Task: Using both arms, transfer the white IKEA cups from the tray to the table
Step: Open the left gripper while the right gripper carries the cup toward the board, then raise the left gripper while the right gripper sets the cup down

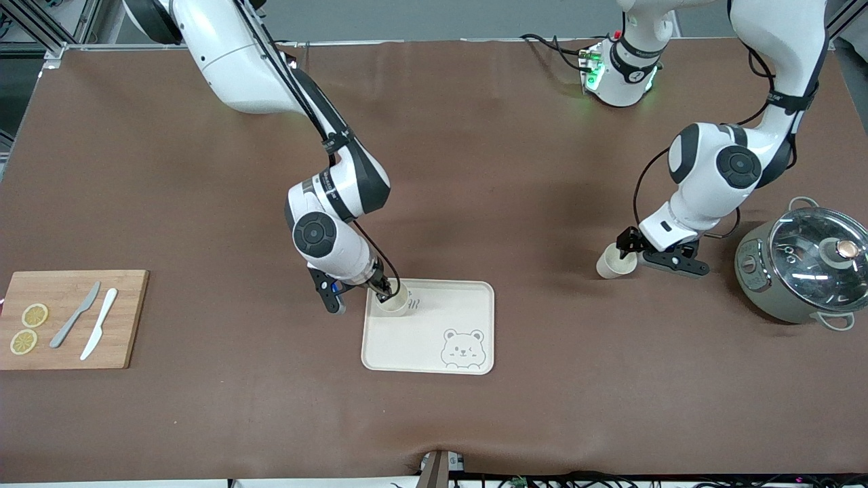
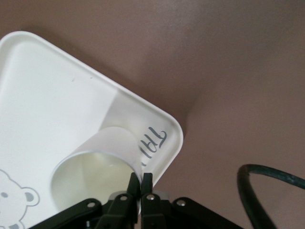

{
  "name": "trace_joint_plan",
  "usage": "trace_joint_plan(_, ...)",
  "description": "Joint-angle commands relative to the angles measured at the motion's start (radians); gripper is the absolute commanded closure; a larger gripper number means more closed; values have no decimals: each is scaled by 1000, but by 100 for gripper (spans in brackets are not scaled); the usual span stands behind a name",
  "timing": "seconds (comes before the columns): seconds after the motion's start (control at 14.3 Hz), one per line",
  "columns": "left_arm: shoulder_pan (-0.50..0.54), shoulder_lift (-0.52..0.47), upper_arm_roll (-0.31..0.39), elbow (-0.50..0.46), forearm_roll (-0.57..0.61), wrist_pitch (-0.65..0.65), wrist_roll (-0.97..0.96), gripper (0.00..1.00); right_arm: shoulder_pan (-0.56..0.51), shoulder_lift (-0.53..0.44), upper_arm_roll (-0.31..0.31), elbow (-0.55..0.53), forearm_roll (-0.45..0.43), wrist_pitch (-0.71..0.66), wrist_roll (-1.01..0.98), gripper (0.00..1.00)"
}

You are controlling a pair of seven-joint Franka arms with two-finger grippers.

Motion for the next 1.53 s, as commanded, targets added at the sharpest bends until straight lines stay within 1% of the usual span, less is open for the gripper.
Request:
trace_joint_plan(0.0, 12, -43, -33, 18, -27, -116, -12, 0, 9, 15, -6, 25, 5, -10, 17, 100)
trace_joint_plan(0.14, 10, -52, -50, 29, -27, -132, -38, 0, -2, 9, -6, 31, 5, -13, 5, 100)
trace_joint_plan(0.21, 7, -48, -62, 52, -28, -132, -89, 0, -8, 7, -6, 50, 6, -19, 0, 100)
trace_joint_plan(0.42, 6, -48, -94, 108, -27, -214, -127, 0, -28, -2, -5, 86, 13, -37, -70, 100)
trace_joint_plan(0.56, 6, -52, -117, 167, -27, -306, -131, 0, -42, -25, -8, 87, 8, -103, -110, 100)
trace_joint_plan(0.7, 6, -51, -141, 228, -25, -398, -168, 0, -50, -45, -9, 81, 2, -151, -193, 100)
trace_joint_plan(0.77, 6, -51, -142, 251, -22, -417, -191, 0, -53, -58, -9, 75, 0, -169, -219, 100)
trace_joint_plan(0.91, 6, -52, -154, 265, -18, -425, -200, 0, -77, -75, -11, 74, -3, -214, -273, 100)
trace_joint_plan(1.05, 6, -52, -156, 290, -15, -429, -197, 0, -105, -115, -11, 36, -35, -284, -394, 100)
trace_joint_plan(1.12, 6, -54, -157, 309, -13, -455, -197, 0, -120, -143, -11, 3, -50, -292, -440, 100)
trace_joint_plan(1.33, 6, -52, -164, 420, -13, -596, -197, 0, -169, -203, -11, -98, -67, -286, -599, 100)
trace_joint_plan(1.47, 6, -54, -171, 484, -13, -679, -199, 0, -197, -233, -11, -149, -69, -283, -669, 100)
